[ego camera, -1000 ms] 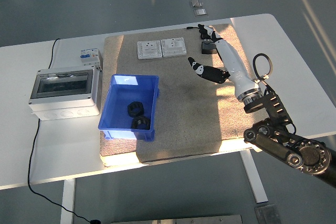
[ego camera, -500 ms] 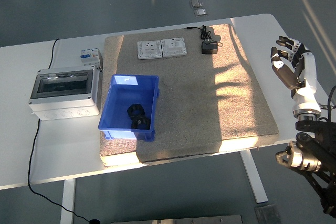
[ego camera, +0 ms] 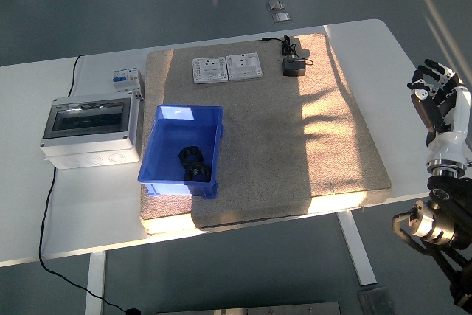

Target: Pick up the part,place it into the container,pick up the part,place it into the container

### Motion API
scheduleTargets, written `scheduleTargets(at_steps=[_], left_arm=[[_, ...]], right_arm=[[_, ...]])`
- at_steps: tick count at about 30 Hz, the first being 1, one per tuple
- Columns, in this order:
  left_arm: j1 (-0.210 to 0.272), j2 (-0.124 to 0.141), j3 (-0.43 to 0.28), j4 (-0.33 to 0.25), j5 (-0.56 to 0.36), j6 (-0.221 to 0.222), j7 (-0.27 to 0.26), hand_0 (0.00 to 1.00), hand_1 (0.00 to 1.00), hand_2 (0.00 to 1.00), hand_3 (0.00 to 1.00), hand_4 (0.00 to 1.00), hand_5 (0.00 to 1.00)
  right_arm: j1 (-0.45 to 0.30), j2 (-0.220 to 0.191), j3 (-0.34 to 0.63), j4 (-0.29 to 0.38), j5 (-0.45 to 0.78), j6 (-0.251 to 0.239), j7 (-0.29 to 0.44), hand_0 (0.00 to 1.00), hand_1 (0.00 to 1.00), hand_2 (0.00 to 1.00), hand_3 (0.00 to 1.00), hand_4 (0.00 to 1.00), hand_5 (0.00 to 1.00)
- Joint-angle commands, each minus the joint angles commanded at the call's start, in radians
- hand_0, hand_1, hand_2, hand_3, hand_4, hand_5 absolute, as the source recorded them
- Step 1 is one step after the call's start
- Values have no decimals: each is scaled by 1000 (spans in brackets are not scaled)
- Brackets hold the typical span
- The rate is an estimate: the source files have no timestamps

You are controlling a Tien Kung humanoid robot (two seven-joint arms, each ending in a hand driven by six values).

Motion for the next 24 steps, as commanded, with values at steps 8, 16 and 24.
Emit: scheduleTargets(at_steps=[8,16,24], left_arm=[[4,-9,-25,0,16,0,-3,704,704,726,610,627,693],[8,1,1,0,-27,-8,-14,706,708,736,641,626,727],[3,3,-9,0,-12,-6,-20,711,713,738,637,628,721]], right_arm=[[-8,5,-11,-2,4,12,3,735,660,685,639,641,298],[-10,4,4,0,-2,16,-1,735,662,688,639,634,293],[-12,8,10,0,-8,20,-3,743,662,689,638,629,303]])
